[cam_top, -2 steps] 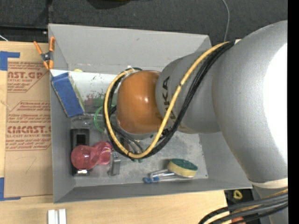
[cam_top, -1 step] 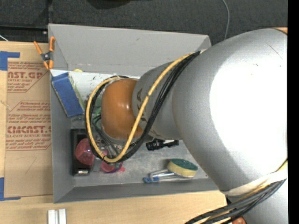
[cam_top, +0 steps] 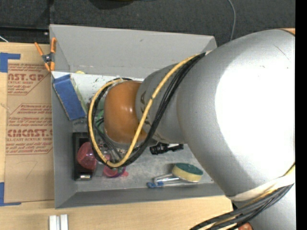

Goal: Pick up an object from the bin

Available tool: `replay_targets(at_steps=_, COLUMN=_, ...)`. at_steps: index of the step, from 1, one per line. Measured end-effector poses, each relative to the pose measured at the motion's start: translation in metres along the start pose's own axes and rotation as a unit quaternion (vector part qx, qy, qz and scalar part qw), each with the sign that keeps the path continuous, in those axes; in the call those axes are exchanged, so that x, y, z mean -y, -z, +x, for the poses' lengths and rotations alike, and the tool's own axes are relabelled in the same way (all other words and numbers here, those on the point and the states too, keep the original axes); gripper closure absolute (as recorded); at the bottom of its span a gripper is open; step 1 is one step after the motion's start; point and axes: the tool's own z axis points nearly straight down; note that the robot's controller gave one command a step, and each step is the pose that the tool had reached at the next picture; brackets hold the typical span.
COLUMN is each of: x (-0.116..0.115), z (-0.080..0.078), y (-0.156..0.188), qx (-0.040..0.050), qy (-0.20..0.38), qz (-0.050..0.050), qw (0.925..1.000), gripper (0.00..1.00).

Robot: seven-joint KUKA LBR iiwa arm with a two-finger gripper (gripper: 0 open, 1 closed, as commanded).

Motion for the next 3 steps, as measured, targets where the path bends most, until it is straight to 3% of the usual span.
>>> replay_targets(at_steps=1, x=0.004, z=0.002, y=-0.008, qx=-0.0001, qy=-0.002, qz=0.003, qw=1.0, gripper=0.0)
replay_targets(at_steps=2, x=0.004, z=0.002, y=-0.009, qx=-0.0003, qy=-0.002, qz=0.003, qw=1.0, gripper=0.0)
replay_targets(at_steps=3, x=0.019, z=0.008, y=-0.014, qx=-0.0005, qy=0.18, qz=0.004, qw=0.9837, gripper=0.0)
